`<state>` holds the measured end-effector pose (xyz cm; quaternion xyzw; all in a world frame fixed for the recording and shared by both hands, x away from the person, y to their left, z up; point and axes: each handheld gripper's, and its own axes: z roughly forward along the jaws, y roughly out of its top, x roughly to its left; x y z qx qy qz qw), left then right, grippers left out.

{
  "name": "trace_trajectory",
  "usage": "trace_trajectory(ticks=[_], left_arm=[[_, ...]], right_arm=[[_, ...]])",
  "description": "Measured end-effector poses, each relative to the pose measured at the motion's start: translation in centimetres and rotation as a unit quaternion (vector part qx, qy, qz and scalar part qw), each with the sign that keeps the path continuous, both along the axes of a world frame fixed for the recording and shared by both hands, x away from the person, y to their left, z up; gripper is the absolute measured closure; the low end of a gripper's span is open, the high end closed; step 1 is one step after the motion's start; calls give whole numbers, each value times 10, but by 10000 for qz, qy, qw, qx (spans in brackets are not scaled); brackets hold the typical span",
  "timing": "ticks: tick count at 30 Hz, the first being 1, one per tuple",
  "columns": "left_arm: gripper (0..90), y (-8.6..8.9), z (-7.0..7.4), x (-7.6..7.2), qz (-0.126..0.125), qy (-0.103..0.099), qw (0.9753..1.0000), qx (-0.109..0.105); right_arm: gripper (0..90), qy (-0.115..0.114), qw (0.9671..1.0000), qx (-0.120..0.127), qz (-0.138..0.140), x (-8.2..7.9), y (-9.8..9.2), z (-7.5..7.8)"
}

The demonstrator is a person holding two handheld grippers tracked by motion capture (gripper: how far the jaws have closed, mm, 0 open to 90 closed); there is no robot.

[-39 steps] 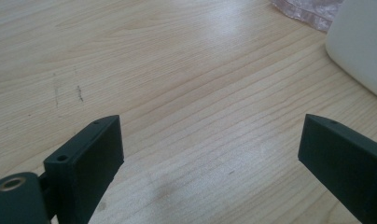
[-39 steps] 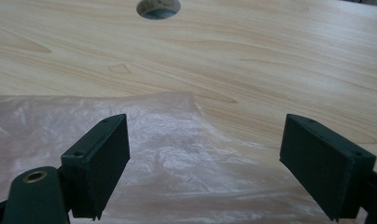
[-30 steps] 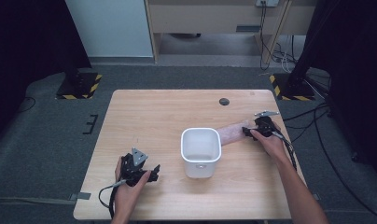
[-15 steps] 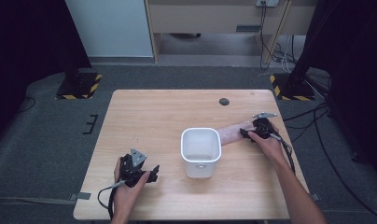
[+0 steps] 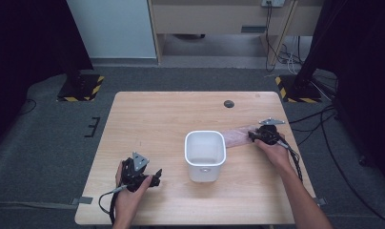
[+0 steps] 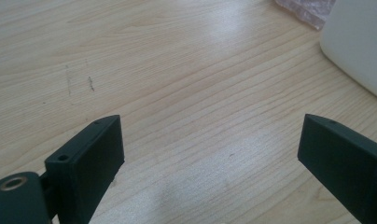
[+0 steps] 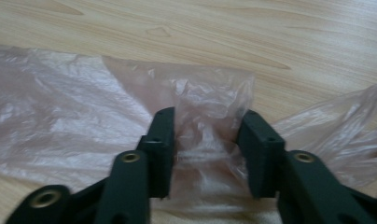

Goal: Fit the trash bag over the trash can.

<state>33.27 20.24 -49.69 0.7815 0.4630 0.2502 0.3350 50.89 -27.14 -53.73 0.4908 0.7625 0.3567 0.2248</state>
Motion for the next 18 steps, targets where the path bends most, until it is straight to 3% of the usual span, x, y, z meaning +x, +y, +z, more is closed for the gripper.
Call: trace_trajectory(ticks=[1, 7, 11, 15, 18], left_arm=[[63, -1, 0, 0, -16, 2, 10000, 9], [63, -2, 0, 0, -37, 16, 10000, 20], [63, -2, 0, 1, -38, 10, 10000, 18], [64, -2, 0, 2, -46, 11, 10000, 45], [64, -4, 2, 2, -74, -32, 9999, 65]], right_arm=[[681, 2, 10000, 31, 66, -2, 0, 0], [843, 91, 9997, 229, 63, -3, -4, 1], [871, 285, 9988, 402, 71, -6, -7, 6], [875, 338, 9984, 439, 85, -11, -9, 13], [880, 380, 9981, 490, 66, -24, -12, 25]])
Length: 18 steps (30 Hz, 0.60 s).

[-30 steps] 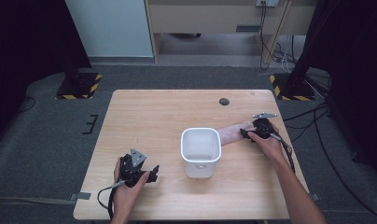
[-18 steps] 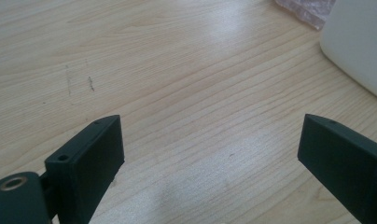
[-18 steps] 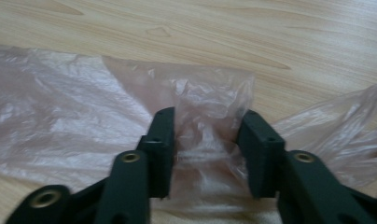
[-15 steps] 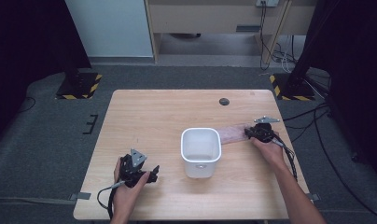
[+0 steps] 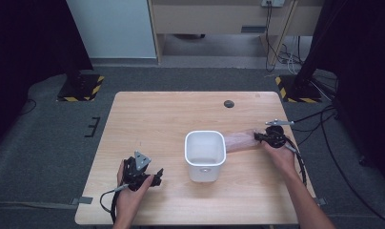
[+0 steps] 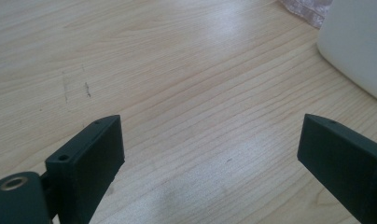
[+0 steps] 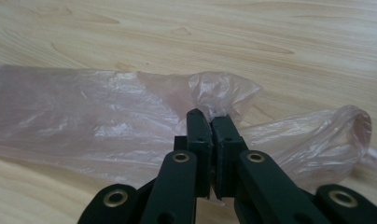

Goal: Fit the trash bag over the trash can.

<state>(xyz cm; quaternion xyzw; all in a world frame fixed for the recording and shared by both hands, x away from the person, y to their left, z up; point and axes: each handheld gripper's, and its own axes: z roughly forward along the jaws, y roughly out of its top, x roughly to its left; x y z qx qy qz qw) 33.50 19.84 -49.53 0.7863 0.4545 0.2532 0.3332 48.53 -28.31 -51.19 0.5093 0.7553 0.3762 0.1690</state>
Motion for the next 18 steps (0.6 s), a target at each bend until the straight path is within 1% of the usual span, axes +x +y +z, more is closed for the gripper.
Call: trace_trajectory(ticks=[3, 4, 5, 6, 7, 8, 9, 10, 11, 12, 14, 16, 18], left_arm=[[65, -1, 1, 1, -38, -12, 10000, 42], [64, -1, 1, 1, -38, -15, 10000, 41], [65, -1, 1, 1, -38, -15, 10000, 41], [64, -3, 1, 3, -47, -29, 10000, 51], [65, -3, 1, 3, -47, -29, 10000, 51], [65, -3, 2, 4, -52, -29, 10000, 51], [65, -5, 2, 6, -74, -32, 10000, 47], [66, -6, 2, 7, -82, -36, 10000, 43], [66, -6, 2, 7, -89, -40, 9999, 50], [66, -7, 3, 7, -101, -48, 9999, 58], [66, -7, 3, 7, -107, -51, 9999, 50], [66, -8, 3, 7, -129, -61, 9999, 58], [67, -9, 4, 6, -154, -60, 9999, 48]], right_arm=[[883, 14, 9997, 185, -137, -10, -5, 11], [884, -8, 9997, 185, -143, -13, -7, 14], [884, -8, 9997, 185, -143, -13, -7, 14], [885, -6, 9994, 269, -222, -19, -11, 19], [885, -7, 9992, 329, -242, -21, -14, 22], [885, -7, 9992, 329, -242, -21, -14, 22], [886, -40, 9981, 512, -334, -28, -20, 24], [886, -31, 9978, 559, -354, -30, -23, 24], [887, 16, 9974, 587, -410, -33, -25, 26], [887, -27, 9974, 574, -426, -34, -28, 26], [887, -33, 9971, 595, -476, -35, -32, 28], [888, -52, 9971, 560, -522, -38, -35, 29], [888, -82, 9961, 656, -586, -42, -40, 33]])
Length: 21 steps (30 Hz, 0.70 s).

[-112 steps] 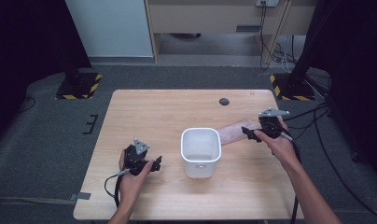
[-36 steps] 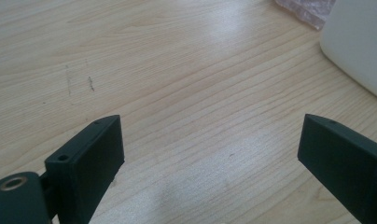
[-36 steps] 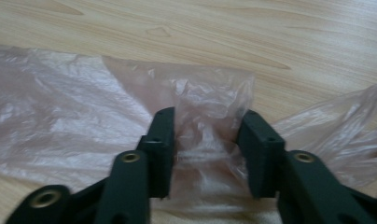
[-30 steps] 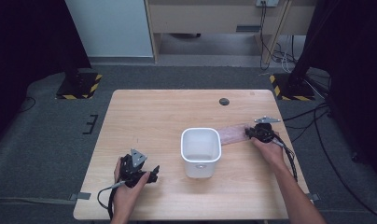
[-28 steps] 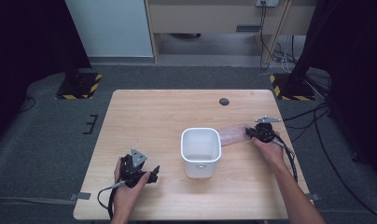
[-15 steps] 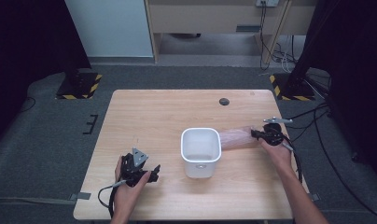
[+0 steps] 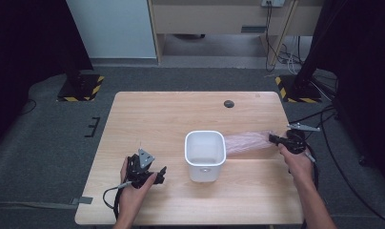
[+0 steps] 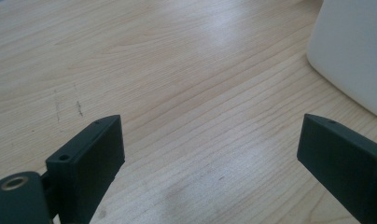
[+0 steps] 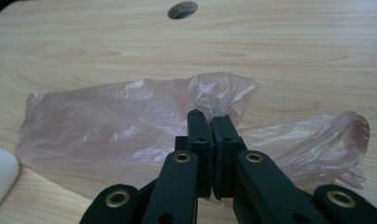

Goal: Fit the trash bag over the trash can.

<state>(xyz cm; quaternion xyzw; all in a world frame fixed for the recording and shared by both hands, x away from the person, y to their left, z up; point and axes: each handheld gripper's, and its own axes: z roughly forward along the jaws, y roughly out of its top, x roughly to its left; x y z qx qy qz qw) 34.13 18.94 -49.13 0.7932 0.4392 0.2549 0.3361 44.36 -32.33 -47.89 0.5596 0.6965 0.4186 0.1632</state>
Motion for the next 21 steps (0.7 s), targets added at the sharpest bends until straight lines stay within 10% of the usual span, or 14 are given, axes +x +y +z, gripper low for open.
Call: trace_trajectory(ticks=[21], left_arm=[[67, -1, -1, 0, -19, 42, 10000, 24]], right_arm=[[890, -378, 9987, 275, 193, -14, 3, 33]])
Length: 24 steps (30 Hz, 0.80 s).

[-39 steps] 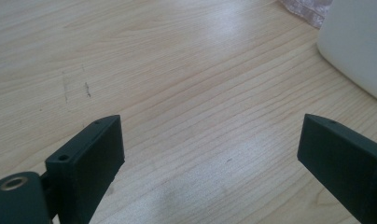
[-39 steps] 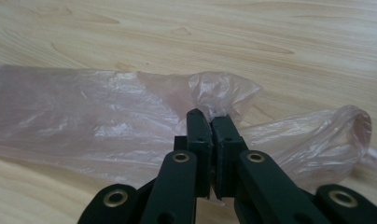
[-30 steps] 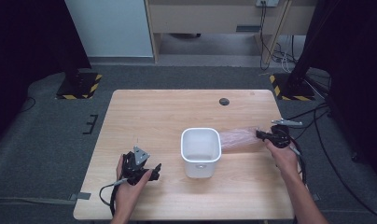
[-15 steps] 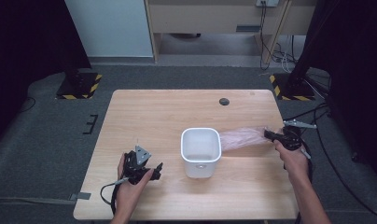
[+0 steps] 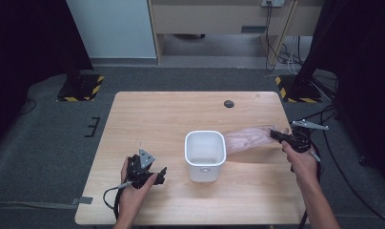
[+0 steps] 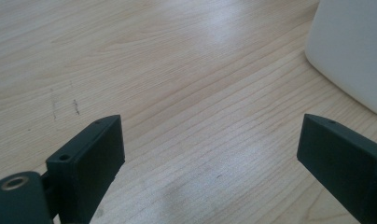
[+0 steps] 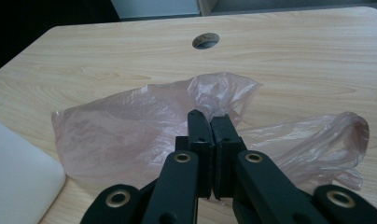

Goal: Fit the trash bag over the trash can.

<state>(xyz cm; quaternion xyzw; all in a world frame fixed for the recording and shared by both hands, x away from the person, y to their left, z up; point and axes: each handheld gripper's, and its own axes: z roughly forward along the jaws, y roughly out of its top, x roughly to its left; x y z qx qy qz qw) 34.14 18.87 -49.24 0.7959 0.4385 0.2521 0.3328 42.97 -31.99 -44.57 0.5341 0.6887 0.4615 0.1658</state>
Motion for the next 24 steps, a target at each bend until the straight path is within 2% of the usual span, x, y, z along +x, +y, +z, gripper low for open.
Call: trace_trajectory(ticks=[10, 16, 24], left_arm=[[67, -1, 0, 0, -24, -4, 10000, 12], [68, -2, 0, -1, -42, 13, 10000, 57], [68, -3, 0, 0, -62, 27, 10000, 66]], right_arm=[[890, -158, 9998, 45, 79, -5, 3, 12], [891, -378, 9991, 187, 76, -11, 3, 28], [891, -482, 9984, 300, 75, -14, 0, 37]])
